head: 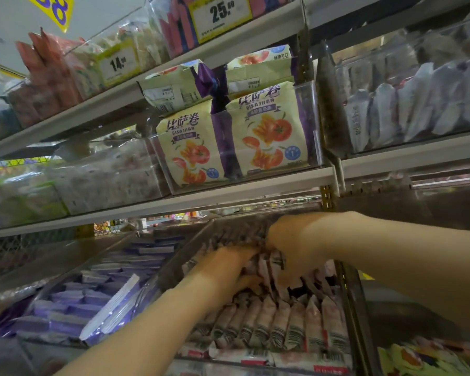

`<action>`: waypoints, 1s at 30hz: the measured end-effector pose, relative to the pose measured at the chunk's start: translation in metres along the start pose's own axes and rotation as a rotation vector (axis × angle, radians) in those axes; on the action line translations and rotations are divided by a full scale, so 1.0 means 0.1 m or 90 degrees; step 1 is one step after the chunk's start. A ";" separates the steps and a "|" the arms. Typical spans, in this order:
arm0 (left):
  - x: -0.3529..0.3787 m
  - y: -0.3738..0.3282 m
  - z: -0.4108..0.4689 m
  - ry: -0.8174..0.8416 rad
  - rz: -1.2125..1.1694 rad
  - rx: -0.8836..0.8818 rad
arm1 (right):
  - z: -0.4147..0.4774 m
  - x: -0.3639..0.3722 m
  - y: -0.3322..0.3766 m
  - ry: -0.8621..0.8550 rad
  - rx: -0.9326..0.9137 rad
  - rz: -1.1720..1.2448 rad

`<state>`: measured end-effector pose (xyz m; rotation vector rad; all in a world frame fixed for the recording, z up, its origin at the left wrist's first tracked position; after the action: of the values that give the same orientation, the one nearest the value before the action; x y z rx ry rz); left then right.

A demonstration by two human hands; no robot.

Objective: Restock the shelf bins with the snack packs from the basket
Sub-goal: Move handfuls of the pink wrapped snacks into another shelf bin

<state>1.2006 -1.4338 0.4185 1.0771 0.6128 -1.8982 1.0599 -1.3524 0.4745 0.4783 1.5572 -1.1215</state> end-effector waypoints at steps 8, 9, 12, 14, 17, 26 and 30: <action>-0.02 0.02 -0.04 0.046 0.027 0.011 | 0.10 0.21 0.09 0.125 0.030 -0.041; -0.05 0.00 -0.07 0.048 0.061 -0.001 | 0.10 0.23 0.12 0.138 0.028 -0.053; -0.19 -0.06 -0.21 0.062 0.059 -0.005 | 0.01 0.13 0.18 0.070 0.014 -0.047; -0.32 -0.06 -0.38 0.013 -0.020 -0.007 | -0.09 0.01 0.27 -0.036 0.009 -0.031; -0.46 0.13 -0.74 -0.157 -0.115 -0.041 | -0.13 -0.12 0.58 -0.196 -0.030 -0.025; -0.07 1.46 -2.72 -0.385 -0.268 -0.276 | 0.63 0.13 2.42 -0.266 -0.300 -0.035; 0.39 2.00 -3.68 -0.359 -0.247 -0.414 | 1.10 0.68 3.47 -0.209 -0.437 0.012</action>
<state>1.5244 -1.2843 0.1957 -0.0037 1.0474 -1.9766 1.3701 -1.2999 0.2784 -0.1484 1.5212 -0.5519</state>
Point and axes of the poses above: each hand's wrist, its own z-axis towards the middle knuckle, its own x-axis out of the palm, y = z × x, the point moved 2 cm from there along z, towards the middle knuckle, and after that the axes turned 14 degrees about -x, right-handed, at the moved point
